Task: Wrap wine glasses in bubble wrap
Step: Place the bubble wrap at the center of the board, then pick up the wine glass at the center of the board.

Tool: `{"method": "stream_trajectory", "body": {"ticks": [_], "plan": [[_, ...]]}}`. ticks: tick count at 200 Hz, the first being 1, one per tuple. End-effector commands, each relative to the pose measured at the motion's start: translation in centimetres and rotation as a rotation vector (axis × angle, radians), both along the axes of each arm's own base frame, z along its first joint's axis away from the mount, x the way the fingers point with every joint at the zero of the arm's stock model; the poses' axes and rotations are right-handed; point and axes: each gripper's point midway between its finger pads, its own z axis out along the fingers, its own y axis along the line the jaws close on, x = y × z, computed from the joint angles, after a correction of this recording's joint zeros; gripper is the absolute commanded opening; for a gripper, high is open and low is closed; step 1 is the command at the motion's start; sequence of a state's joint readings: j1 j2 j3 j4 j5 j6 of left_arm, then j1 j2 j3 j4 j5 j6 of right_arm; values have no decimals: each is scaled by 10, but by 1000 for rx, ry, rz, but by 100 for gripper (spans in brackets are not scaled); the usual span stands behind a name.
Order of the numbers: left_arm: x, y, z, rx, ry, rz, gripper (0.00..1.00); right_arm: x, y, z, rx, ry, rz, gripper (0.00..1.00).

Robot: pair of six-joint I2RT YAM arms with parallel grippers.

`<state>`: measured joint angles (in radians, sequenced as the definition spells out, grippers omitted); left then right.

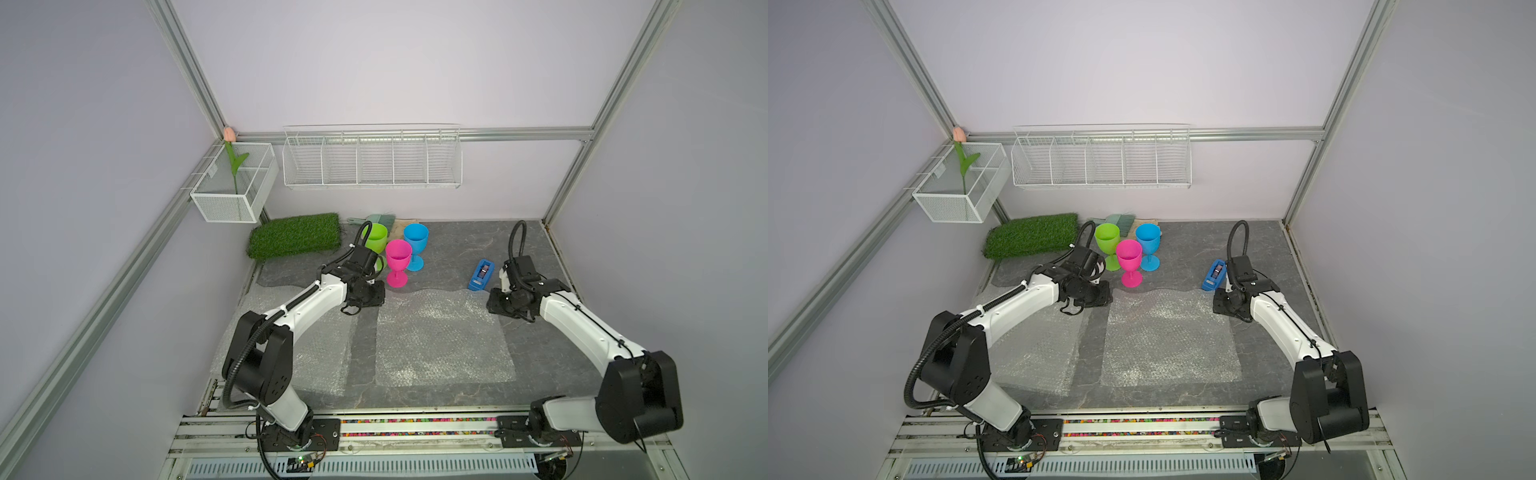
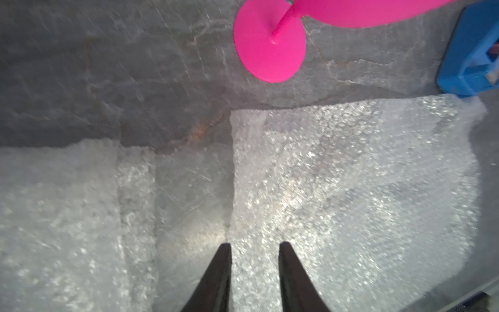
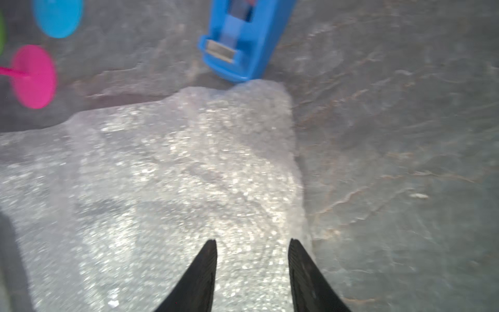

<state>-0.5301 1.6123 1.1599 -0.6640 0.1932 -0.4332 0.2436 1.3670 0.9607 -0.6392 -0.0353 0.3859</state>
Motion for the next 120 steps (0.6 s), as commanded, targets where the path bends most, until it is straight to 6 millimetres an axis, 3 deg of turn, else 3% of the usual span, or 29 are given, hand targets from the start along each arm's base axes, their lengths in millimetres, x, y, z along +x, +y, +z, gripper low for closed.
{"method": "stream_trajectory", "body": {"ticks": [1,18,31,72,84,120], "plan": [[-31,-9,-19,-88,120,-9,25,1,54,12,184,-26,147,48],[-45,-2,-33,-84,147,-1,20,7,88,24,264,-94,250,49],[-53,0,-42,-92,166,9,17,13,114,35,323,-178,339,57],[-63,-9,-55,-207,194,41,12,41,174,58,338,-389,528,100],[-64,-7,-58,-201,192,48,12,51,186,60,300,-441,557,89],[-69,0,-66,-172,190,55,11,85,206,64,279,-607,572,88]]}}
